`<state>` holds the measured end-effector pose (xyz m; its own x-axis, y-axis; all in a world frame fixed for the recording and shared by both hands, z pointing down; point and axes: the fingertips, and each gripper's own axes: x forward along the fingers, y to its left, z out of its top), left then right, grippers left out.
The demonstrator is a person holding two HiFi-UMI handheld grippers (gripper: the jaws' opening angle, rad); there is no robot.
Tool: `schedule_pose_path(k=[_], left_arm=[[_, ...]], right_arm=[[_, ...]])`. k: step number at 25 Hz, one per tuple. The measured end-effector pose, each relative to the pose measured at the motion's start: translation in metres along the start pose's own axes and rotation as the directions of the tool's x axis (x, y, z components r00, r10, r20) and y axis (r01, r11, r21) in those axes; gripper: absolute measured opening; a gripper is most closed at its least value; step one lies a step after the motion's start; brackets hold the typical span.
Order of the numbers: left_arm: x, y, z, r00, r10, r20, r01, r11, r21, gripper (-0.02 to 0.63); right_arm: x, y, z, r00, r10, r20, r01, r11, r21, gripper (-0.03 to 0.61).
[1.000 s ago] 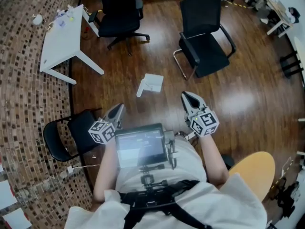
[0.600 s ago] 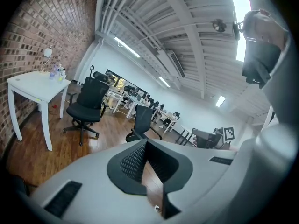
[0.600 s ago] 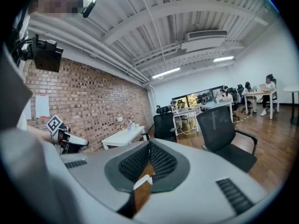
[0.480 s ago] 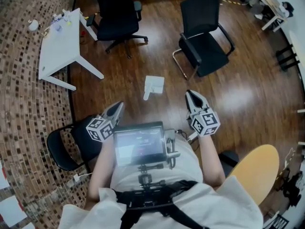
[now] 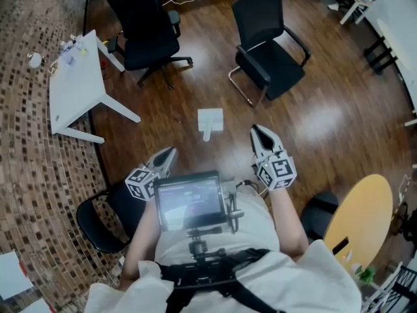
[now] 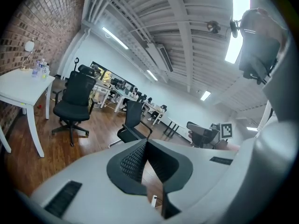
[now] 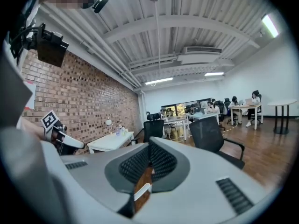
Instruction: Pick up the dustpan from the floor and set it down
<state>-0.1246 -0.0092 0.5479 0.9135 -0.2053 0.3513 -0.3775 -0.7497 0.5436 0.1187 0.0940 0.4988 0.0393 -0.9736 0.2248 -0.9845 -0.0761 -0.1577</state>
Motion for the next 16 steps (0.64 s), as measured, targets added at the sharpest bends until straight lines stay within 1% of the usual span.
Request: schedule_pose_path(k=[5, 9, 12, 16], left_arm=[[-0.013, 0.007, -0.012, 1.0, -0.024, -0.008, 0.023, 1.0, -0.013, 0.0], [-0.026, 0.011, -0.026, 0.999, -0.036, -0.014, 0.035, 0.999, -0.035, 0.0], [-0.03, 0.014, -0.035, 0.999, -0.048, -0.013, 0.047, 0.997, -0.053, 0.0], [-0.029, 0.014, -0.048, 0.996, -0.09, -0.03, 0.087, 0.993, -0.083, 0.0]], right_arm=[[-0.013, 0.014, -0.01, 1.0, -0.009, 0.009, 0.009, 1.0, 0.0, 0.014], [-0.028, 0.033, -0.008, 1.0, -0.008, 0.003, 0.008, 1.0, -0.013, 0.014], [-0.034, 0.052, -0.003, 1.0, 0.015, -0.008, -0.015, 0.999, -0.052, 0.014], [-0.038, 0.078, -0.002, 0.997, 0.063, -0.042, -0.068, 0.99, -0.125, 0.014]])
